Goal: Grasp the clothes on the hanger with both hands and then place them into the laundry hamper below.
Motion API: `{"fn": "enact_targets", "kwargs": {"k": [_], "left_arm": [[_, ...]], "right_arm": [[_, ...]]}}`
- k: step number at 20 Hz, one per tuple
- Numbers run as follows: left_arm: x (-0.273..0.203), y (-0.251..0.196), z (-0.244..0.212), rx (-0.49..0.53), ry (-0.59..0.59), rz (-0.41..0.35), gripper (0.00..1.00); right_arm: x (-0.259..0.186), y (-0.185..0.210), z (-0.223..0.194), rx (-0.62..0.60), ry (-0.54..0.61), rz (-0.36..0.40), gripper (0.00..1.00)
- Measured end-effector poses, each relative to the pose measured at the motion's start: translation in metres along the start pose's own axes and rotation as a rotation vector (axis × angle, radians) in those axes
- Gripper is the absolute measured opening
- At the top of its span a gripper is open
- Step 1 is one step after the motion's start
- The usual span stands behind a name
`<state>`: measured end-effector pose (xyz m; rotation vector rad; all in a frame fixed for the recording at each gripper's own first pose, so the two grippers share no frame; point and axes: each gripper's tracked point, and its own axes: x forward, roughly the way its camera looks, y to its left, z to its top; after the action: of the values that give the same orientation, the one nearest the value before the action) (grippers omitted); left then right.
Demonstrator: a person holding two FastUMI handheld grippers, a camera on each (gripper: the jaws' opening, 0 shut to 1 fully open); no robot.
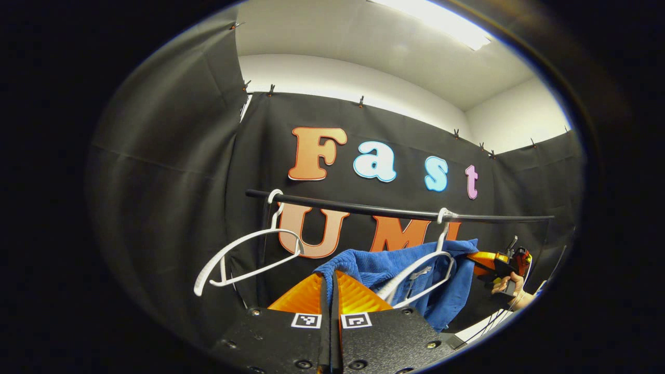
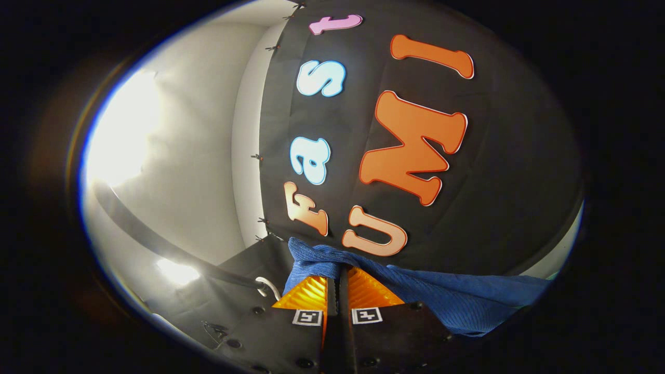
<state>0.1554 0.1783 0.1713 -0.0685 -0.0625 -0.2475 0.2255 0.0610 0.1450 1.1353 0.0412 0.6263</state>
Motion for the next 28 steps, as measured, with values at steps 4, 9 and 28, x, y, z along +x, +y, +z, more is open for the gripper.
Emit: {"fn": "enact_targets", "kwargs": {"k": [4, 9, 28], "left_arm": [[0.018, -0.002, -0.025, -0.058, 0.043, -0.036, 0.01], [0.025, 0.01, -0.065, -0.022, 0.106, -0.021, 0.02], [-0.036, 0.011, -0.239, -0.121, 0.383, 0.047, 0.0]], "right_arm": [[0.0, -0.02, 0.018, 0.035, -0.049, -0.035, 0.07], [-0.002, -0.049, 0.031, 0.032, -0.068, -0.109, 0.07], [-0.098, -0.164, -0.025, -0.194, -0.023, -0.494, 0.07]]}}
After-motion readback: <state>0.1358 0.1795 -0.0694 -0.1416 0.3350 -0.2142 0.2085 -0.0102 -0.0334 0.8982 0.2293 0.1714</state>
